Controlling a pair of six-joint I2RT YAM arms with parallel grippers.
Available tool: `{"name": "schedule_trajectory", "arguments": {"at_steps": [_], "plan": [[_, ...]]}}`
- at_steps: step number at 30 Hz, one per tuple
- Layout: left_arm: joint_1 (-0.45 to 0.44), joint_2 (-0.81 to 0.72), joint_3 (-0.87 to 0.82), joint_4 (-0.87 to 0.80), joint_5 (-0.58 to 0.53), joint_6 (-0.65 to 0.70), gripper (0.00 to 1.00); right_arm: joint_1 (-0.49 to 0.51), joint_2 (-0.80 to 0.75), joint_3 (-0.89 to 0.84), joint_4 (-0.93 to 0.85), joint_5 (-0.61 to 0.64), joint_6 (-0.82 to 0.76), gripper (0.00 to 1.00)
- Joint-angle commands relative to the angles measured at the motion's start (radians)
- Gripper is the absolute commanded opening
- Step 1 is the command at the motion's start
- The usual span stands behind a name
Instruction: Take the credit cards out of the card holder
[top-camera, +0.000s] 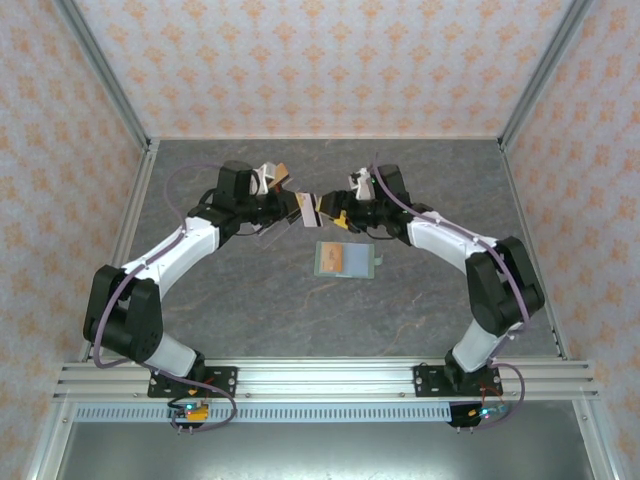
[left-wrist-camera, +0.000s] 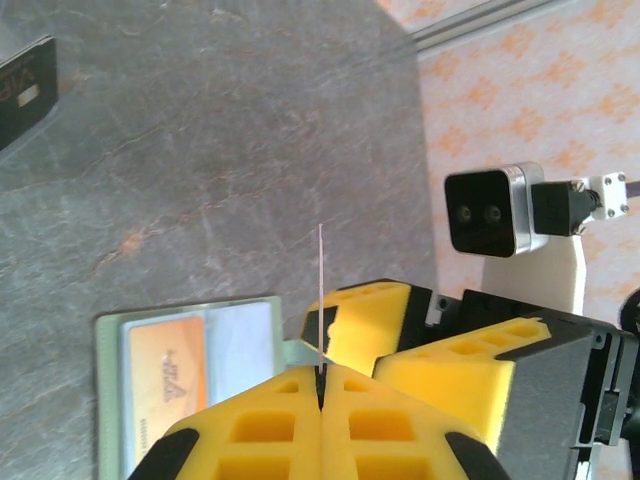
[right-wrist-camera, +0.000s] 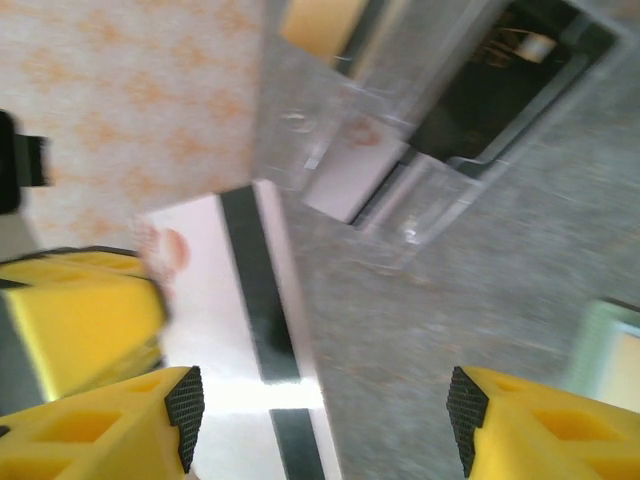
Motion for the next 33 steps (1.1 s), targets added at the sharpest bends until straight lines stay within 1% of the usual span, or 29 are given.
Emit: {"name": "schedule_trajectory", "arguments": {"at_steps": [1, 4, 8, 10, 12, 15, 17, 18, 19, 21, 22, 23, 25, 30, 33], "plan": [[0.020, -0.027, -0.015, 0.140, 0.093, -0.098, 0.00, -0.006, 0.025, 0.049, 0.154, -0.138, 0.104, 0.66], [0.031, -0.020, -0.029, 0.224, 0.135, -0.165, 0.00, -0.014, 0.039, 0.059, 0.230, -0.179, 0.174, 0.58], [0.047, -0.027, -0.044, 0.254, 0.148, -0.188, 0.00, -0.035, 0.033, 0.028, 0.389, -0.193, 0.298, 0.45], [0.052, -0.029, -0.057, 0.296, 0.156, -0.219, 0.00, -0.035, 0.034, 0.027, 0.417, -0.191, 0.333, 0.37], [0.053, -0.029, -0.071, 0.341, 0.159, -0.256, 0.00, -0.036, 0.038, 0.026, 0.460, -0.194, 0.381, 0.26], [0.052, -0.038, -0.089, 0.393, 0.151, -0.305, 0.00, -0.036, 0.035, 0.020, 0.495, -0.178, 0.425, 0.14], [0.052, -0.047, -0.104, 0.435, 0.142, -0.339, 0.00, -0.036, 0.025, 0.013, 0.494, -0.158, 0.432, 0.10], [0.052, -0.053, -0.111, 0.449, 0.132, -0.355, 0.01, -0.036, 0.019, 0.009, 0.493, -0.145, 0.437, 0.09], [0.051, -0.059, -0.117, 0.456, 0.120, -0.364, 0.07, -0.036, 0.013, 0.004, 0.493, -0.131, 0.439, 0.08], [0.043, -0.074, -0.131, 0.468, 0.089, -0.381, 0.23, -0.035, -0.001, -0.007, 0.502, -0.099, 0.458, 0.07], [0.037, -0.079, -0.136, 0.478, 0.075, -0.390, 0.28, -0.035, -0.004, -0.012, 0.510, -0.085, 0.469, 0.07], [0.029, -0.082, -0.141, 0.490, 0.063, -0.402, 0.31, -0.035, -0.007, -0.019, 0.520, -0.066, 0.485, 0.07], [0.008, -0.082, -0.150, 0.517, 0.037, -0.420, 0.34, -0.033, -0.009, -0.028, 0.548, -0.041, 0.517, 0.07], [-0.053, -0.086, -0.167, 0.561, -0.039, -0.443, 0.34, -0.030, 0.009, -0.037, 0.622, 0.000, 0.591, 0.07], [-0.061, -0.090, -0.174, 0.572, -0.070, -0.454, 0.33, -0.029, 0.020, -0.040, 0.662, 0.006, 0.627, 0.07]]}}
